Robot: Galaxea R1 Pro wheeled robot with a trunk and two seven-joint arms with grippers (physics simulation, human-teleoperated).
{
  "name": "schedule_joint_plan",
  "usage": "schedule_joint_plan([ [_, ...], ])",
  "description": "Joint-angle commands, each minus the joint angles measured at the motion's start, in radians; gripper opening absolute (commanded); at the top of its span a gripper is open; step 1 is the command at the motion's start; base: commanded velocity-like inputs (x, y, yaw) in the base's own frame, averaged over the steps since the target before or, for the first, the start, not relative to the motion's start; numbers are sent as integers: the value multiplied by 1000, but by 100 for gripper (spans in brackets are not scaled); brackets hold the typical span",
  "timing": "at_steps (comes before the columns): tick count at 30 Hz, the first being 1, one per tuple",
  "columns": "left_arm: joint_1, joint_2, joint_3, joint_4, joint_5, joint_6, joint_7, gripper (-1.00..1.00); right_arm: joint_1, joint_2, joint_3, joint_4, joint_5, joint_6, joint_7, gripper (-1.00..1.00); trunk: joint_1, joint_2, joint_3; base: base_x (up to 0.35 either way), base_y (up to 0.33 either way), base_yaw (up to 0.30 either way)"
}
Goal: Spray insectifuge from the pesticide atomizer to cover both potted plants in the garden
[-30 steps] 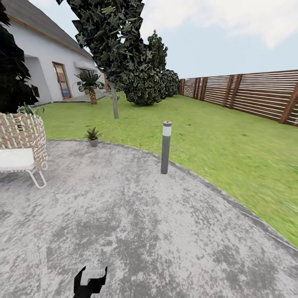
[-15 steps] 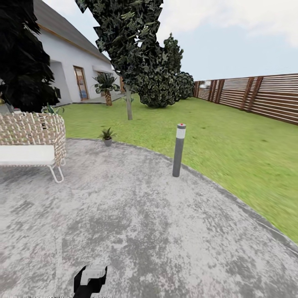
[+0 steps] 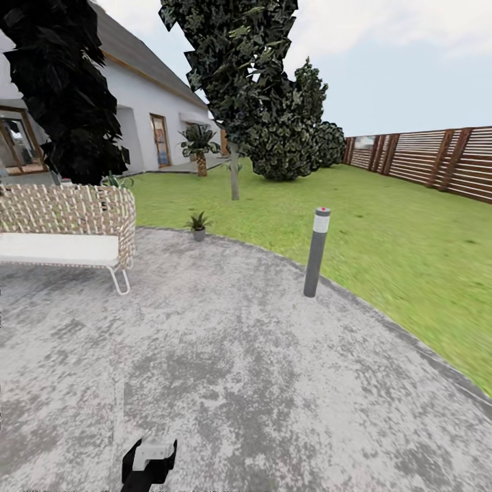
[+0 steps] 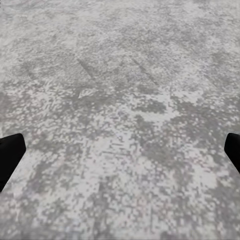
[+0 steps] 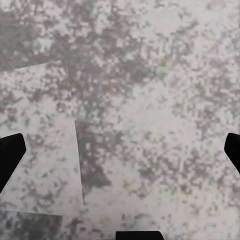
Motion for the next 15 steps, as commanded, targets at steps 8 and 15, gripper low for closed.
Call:
schedule_joint_plan([
  [8, -1, 0, 0, 1, 0, -3, 0, 100, 0, 0, 0, -1, -1, 0, 0, 100, 27, -50, -23, 0, 0, 17],
  [15, -1, -1, 0, 0, 0, -3, 0, 100, 0, 0, 0, -1, -1, 0, -1, 100, 27, -50, -22, 0, 0, 185],
])
